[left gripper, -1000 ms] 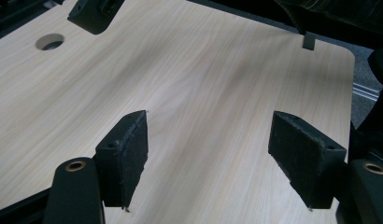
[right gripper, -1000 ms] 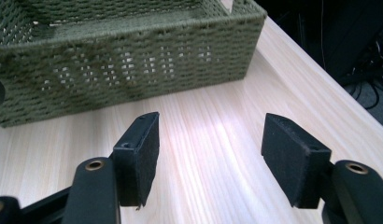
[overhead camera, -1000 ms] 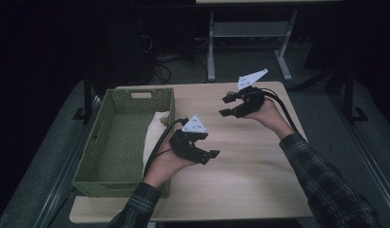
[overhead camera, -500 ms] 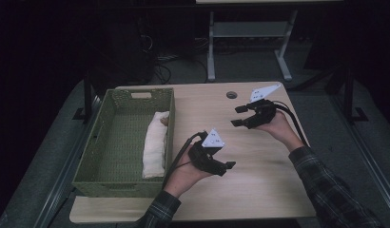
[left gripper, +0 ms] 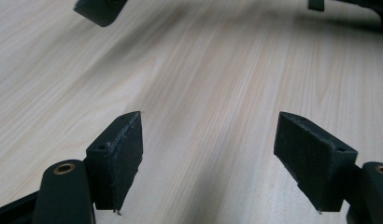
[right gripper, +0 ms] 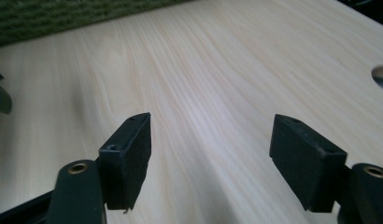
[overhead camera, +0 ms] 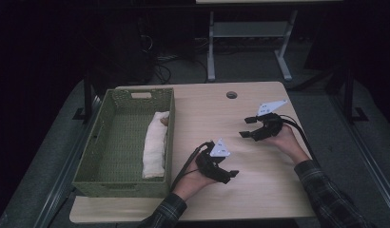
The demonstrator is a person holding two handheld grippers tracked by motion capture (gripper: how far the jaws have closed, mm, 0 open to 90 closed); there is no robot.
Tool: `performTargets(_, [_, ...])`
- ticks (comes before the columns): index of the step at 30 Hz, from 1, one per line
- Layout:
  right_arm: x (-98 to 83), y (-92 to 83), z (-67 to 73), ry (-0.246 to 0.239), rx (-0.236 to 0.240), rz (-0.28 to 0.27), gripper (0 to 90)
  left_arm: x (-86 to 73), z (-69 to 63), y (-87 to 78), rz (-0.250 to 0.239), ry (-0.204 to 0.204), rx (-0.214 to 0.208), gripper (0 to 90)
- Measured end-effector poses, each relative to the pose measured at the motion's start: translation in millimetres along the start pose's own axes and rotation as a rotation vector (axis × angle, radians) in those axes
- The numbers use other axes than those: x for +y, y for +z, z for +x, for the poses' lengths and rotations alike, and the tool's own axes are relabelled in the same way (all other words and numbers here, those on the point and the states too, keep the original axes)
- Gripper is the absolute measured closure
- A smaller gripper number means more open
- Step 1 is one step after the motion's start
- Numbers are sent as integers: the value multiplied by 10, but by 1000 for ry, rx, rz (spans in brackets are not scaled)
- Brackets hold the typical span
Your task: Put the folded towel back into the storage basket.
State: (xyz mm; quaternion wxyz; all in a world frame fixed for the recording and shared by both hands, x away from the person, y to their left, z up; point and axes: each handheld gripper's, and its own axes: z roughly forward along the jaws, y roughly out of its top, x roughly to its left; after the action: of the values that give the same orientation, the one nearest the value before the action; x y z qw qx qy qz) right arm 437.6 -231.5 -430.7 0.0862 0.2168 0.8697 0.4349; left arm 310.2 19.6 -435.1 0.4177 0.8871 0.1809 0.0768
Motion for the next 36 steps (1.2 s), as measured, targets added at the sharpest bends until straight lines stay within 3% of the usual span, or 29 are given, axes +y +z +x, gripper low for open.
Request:
performTargets(5, [-154, 26, 41, 5, -36, 25, 263, -98, -7, 81, 10, -9, 16, 198])
performTargets(9, [-287, 51, 65, 39, -44, 35, 249, -178, 10, 129, 26, -12, 18, 188])
performTargets(17, [-468, 117, 111, 65, -65, 64, 220, -273, 4, 234, 58, -34, 4, 158])
performTargets(22, [-521, 181, 131, 61, -69, 85, 210, -317, 0, 291, 73, -10, 17, 157])
performTargets(36, [-521, 191, 124, 74, -98, 100, 139, -326, 7, 291, 71, 4, 15, 148])
